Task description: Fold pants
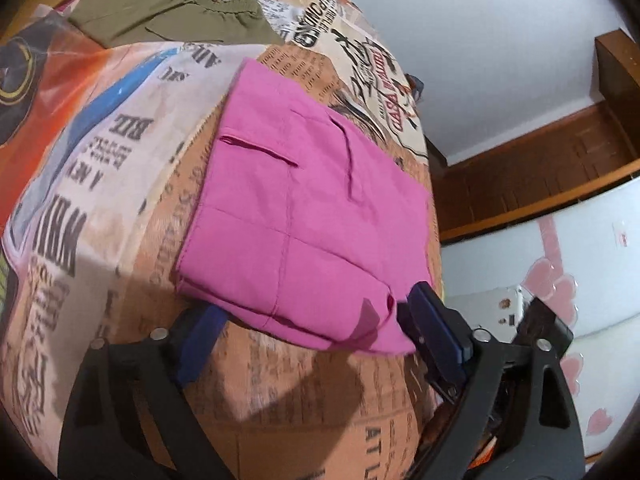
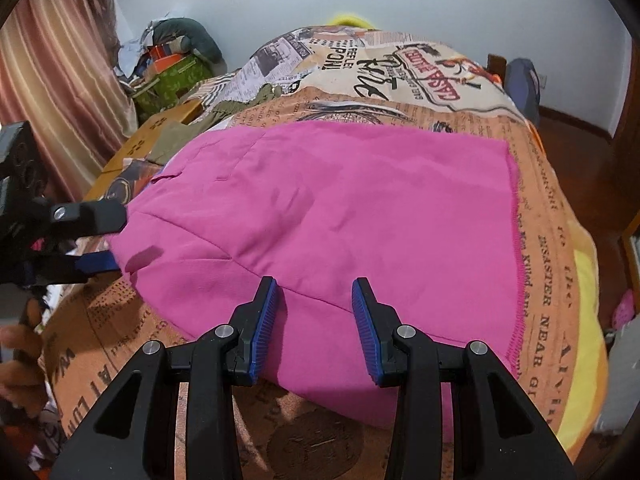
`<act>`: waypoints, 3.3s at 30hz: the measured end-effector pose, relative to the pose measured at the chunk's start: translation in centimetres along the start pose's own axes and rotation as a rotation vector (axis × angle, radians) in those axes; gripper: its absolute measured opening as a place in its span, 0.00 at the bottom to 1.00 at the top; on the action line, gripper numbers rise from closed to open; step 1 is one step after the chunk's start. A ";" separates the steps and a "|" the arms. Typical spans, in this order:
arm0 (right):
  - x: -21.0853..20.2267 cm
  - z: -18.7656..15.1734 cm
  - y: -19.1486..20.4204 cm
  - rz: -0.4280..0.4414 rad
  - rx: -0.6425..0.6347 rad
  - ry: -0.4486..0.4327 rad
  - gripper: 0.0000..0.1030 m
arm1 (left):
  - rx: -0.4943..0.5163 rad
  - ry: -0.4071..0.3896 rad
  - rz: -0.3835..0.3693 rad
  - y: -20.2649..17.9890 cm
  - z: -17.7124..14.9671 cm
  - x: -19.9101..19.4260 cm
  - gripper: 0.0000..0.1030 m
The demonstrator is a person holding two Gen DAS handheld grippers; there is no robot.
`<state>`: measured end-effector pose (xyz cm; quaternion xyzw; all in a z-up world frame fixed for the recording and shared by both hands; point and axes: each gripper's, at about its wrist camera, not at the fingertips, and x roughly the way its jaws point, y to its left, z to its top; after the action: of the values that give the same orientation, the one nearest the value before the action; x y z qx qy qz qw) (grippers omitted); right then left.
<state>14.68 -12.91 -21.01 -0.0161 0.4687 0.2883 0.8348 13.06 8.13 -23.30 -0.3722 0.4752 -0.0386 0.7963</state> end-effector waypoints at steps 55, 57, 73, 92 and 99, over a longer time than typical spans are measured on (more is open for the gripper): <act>2.5 1.6 9.1 0.243 -0.084 0.092 0.36 | 0.715 -0.327 0.292 -10.4 -4.6 -8.7 0.12; 1.6 1.4 8.8 0.239 -0.082 0.081 0.36 | 0.724 -0.317 0.293 -10.8 -4.7 -8.4 0.12; -2.0 -1.6 2.2 0.137 0.025 0.039 0.39 | 0.823 -0.263 0.251 -15.0 -5.8 -5.4 0.11; -4.0 -4.9 -3.9 0.056 0.122 0.029 0.39 | 0.863 -0.158 0.166 -18.8 -6.9 -1.0 0.11; -4.5 -4.9 -4.3 0.064 0.137 0.017 0.39 | 0.843 -0.063 0.141 -19.3 -7.4 2.5 0.11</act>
<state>11.28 -20.06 -21.30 0.0535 0.4948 0.2821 0.8202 14.25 -10.85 -14.96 0.0183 0.4175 -0.1635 0.8937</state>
